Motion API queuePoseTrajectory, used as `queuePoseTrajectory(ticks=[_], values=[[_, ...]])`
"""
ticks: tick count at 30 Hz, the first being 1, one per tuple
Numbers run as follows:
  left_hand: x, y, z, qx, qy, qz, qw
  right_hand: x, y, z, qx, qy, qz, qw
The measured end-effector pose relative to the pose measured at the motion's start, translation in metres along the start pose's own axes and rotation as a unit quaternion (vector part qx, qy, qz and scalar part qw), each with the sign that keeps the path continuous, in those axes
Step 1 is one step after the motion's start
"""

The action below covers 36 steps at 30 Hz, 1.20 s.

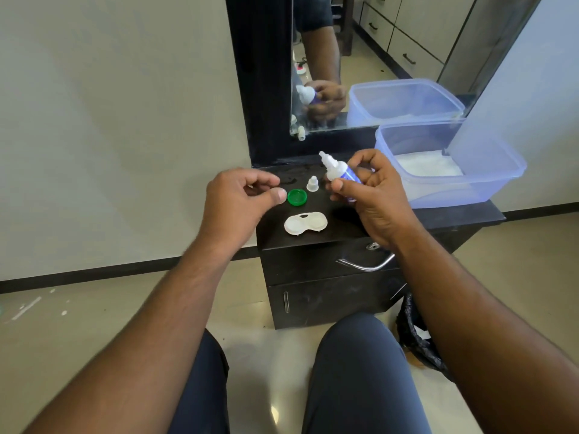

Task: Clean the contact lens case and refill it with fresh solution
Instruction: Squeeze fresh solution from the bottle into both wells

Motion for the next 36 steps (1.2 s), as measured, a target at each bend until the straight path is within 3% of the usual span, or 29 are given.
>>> queuePoseTrajectory(ticks=[11,16,19,22,24,36], values=[[0.024,0.058,0.048,-0.113,0.03,0.226,0.967,0.004,-0.004,-0.001,0.004,-0.016,-0.006,1.0],[0.031,0.068,0.051,-0.097,0.041,0.256,0.961,0.002,-0.008,0.003,0.014,-0.012,-0.026,1.0],[0.032,0.053,0.052,-0.037,0.036,0.18,0.982,0.004,-0.008,0.004,0.017,-0.01,-0.03,0.999],[0.034,0.033,0.046,-0.006,0.01,-0.043,0.999,0.005,-0.009,0.005,0.022,-0.009,-0.051,0.998],[0.041,0.029,0.038,-0.018,0.004,-0.122,0.992,0.004,-0.01,0.006,0.026,-0.003,-0.08,0.996],[0.038,0.038,0.028,-0.03,-0.016,-0.106,0.994,0.0,-0.006,-0.001,0.037,-0.01,-0.164,0.986]])
Point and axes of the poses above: each hand's wrist, its own z-axis towards the middle knuckle, its own y-axis out of the palm, x = y × z, the point moved 7 cm from there along z, towards the middle knuckle, and after that the axes turned 1 degree about y, right-handed, at the moved point
